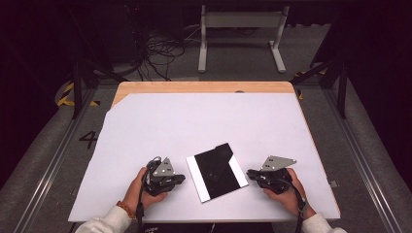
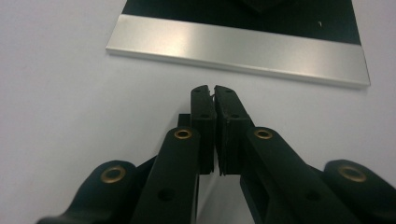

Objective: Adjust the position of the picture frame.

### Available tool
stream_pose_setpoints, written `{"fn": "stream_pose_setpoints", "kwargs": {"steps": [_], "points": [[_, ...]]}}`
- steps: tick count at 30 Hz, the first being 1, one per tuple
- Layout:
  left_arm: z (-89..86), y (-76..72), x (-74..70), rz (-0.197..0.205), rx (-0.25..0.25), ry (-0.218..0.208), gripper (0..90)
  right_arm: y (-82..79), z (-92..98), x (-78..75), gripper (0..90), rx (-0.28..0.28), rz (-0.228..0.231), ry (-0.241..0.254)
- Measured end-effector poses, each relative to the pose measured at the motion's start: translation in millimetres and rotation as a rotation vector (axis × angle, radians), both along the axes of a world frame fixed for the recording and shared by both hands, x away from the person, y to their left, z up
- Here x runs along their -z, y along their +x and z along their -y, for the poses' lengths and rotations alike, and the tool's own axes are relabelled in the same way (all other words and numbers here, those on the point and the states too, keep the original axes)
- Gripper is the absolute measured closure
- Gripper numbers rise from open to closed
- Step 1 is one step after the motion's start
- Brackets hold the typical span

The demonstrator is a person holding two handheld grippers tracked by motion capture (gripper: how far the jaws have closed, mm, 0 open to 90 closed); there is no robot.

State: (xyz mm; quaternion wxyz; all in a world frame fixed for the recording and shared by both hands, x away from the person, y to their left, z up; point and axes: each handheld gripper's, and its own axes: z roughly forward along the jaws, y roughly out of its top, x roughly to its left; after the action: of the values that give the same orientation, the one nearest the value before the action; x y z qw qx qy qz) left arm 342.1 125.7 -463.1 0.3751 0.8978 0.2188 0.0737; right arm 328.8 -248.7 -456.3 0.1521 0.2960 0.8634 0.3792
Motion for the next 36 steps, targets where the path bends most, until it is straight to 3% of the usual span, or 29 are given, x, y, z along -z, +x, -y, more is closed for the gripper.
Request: {"fn": "stream_pose_setpoints", "kwargs": {"steps": [4, 10, 12, 14, 19, 22, 24, 27, 33, 36], "points": [[9.4, 5.4, 0.2, 0.004, -0.01, 0.004, 88.4, -2.8, -4.3, 0.7, 89.0, -0.023, 0.001, -0.016], [16.5, 12.9, 0.6, 0.029, 0.018, 0.015, 90.0, -3.8, -5.0, 1.2, 89.1, -0.032, -0.008, -0.007], [20.8, 14.5, -0.2, 0.052, 0.013, 0.027, 90.0, -4.2, -6.5, 1.2, 90.0, -0.037, -0.003, -0.01], [22.8, 19.1, -0.7, 0.1, -0.036, 0.059, 90.0, -3.7, -6.4, 1.4, 90.0, -0.033, -0.006, -0.005], [16.1, 32.3, 1.1, 0.04, -0.051, 0.002, 90.0, -2.9, -5.6, 1.4, 90.0, -0.031, -0.018, 0.002], [20.1, 33.1, -0.3, 0.073, -0.067, 0.033, 90.0, -3.0, -5.6, 1.3, 90.0, -0.029, -0.021, 0.002], [21.1, 35.5, -0.4, 0.072, -0.069, 0.033, 90.0, -2.5, -5.1, 1.3, 90.0, -0.028, -0.026, 0.005], [20.5, 41.3, 1.4, 0.06, -0.064, 0.003, 90.0, -2.5, -4.0, 1.9, 90.0, -0.02, -0.031, 0.018], [25.4, 48.1, 2.0, 0.075, -0.056, 0.003, 90.0, -2.6, -2.9, 1.5, 90.0, -0.024, -0.032, 0.015], [26.3, 51.3, 1.9, 0.064, -0.055, -0.006, 90.0, -2.5, -2.0, 1.4, 90.0, -0.027, -0.036, 0.017]]}}
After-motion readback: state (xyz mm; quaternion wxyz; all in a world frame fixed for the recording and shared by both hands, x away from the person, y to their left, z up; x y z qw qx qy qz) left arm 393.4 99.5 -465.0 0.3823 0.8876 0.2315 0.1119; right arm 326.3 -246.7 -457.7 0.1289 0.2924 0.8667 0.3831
